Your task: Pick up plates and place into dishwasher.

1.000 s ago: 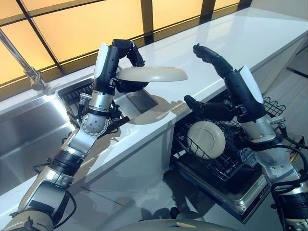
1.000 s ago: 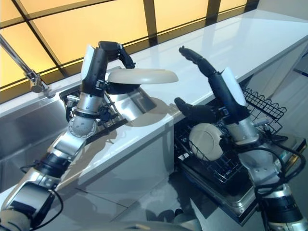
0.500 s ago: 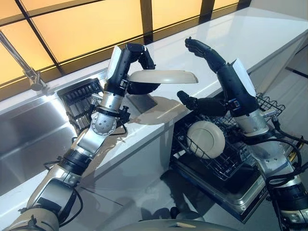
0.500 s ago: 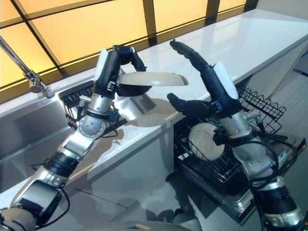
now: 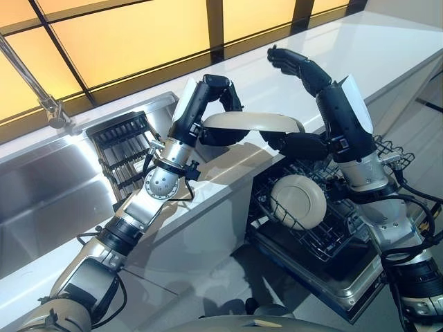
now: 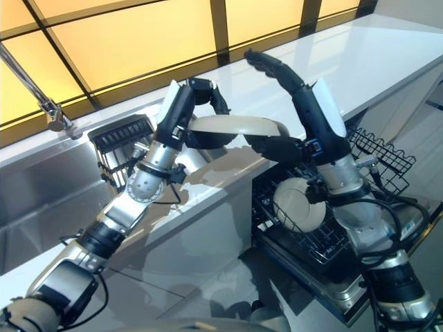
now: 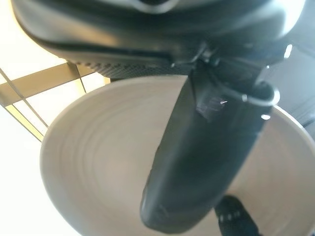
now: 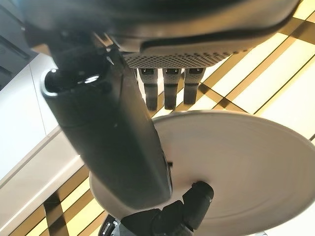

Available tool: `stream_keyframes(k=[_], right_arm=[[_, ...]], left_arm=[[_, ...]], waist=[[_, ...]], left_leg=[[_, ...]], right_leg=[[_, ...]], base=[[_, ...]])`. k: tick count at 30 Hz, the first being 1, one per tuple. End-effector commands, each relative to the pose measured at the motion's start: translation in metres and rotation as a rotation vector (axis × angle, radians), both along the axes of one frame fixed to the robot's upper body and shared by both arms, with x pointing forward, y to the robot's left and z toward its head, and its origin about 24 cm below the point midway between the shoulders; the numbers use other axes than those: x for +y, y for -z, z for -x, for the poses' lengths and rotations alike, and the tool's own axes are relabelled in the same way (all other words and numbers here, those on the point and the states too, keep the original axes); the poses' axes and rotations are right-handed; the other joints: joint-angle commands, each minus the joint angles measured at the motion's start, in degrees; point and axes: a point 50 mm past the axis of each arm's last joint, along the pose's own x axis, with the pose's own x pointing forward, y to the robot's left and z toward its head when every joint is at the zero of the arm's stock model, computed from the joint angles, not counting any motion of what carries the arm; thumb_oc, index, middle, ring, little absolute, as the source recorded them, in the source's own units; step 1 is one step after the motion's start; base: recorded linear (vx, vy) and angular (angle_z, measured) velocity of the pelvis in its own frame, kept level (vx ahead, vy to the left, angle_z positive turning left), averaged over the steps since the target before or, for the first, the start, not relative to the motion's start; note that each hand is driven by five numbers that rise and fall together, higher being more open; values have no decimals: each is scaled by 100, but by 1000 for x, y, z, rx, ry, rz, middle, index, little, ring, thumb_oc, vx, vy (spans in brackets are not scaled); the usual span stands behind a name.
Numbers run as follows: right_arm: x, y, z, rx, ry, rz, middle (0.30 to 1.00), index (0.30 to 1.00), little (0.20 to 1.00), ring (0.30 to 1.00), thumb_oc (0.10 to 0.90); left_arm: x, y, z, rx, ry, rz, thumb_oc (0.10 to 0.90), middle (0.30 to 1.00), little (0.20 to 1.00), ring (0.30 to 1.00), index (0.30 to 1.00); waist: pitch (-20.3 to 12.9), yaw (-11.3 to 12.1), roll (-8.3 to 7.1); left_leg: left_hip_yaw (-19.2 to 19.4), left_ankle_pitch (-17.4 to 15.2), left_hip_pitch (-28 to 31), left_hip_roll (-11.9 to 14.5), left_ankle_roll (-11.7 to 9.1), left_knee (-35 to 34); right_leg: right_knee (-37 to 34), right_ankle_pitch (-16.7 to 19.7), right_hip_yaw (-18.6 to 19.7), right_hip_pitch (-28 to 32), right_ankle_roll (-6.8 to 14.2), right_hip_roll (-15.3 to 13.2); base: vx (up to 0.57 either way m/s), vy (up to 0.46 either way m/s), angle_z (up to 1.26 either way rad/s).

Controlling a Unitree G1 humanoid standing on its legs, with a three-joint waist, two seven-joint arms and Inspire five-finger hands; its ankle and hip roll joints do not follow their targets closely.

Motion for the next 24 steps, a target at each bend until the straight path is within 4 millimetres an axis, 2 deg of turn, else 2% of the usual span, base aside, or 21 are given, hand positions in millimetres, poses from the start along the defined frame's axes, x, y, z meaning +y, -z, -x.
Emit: stream_keyframes(k=[1,17,18,19,24], right_arm=[[8,-45,0,-217,-58,-105,300,300,200,300,100],[3,-47,1,-242,-19,-102,300,300,200,300,100],[2,-47,1,-245,-18,-102,300,300,200,300,100],[2,-47,2,-247,-16,-102,300,300,200,300,100],[2,-46,2,-249,-5,-96,300,300,200,300,100]], left_arm=[[-18,-50,-2,-189,98,72,100,300,200,300,300],[-16,-55,0,-213,77,91,100,300,200,300,300],[-15,-55,0,-213,75,93,325,493,425,493,493],[-15,-55,0,-216,71,93,800,900,900,900,900],[-15,-54,0,-223,69,66,800,900,900,900,900]], waist=[[-579,107,-97],[-567,84,-77],[-565,86,-75],[-565,88,-77],[-572,94,-77]], left_leg=[[-29,-974,137,-270,327,37],[-9,-975,137,-273,325,37],[-9,-974,136,-274,324,37],[-10,-975,136,-274,323,37],[-21,-976,132,-277,325,37]], right_leg=[[35,-504,-85,131,38,530],[35,-498,-84,124,44,522],[35,-497,-88,124,45,521],[35,-498,-92,124,46,520],[35,-499,-98,121,50,518]], base=[[0,0,0],[0,0,0],[0,0,0],[0,0,0],[0,0,0]])
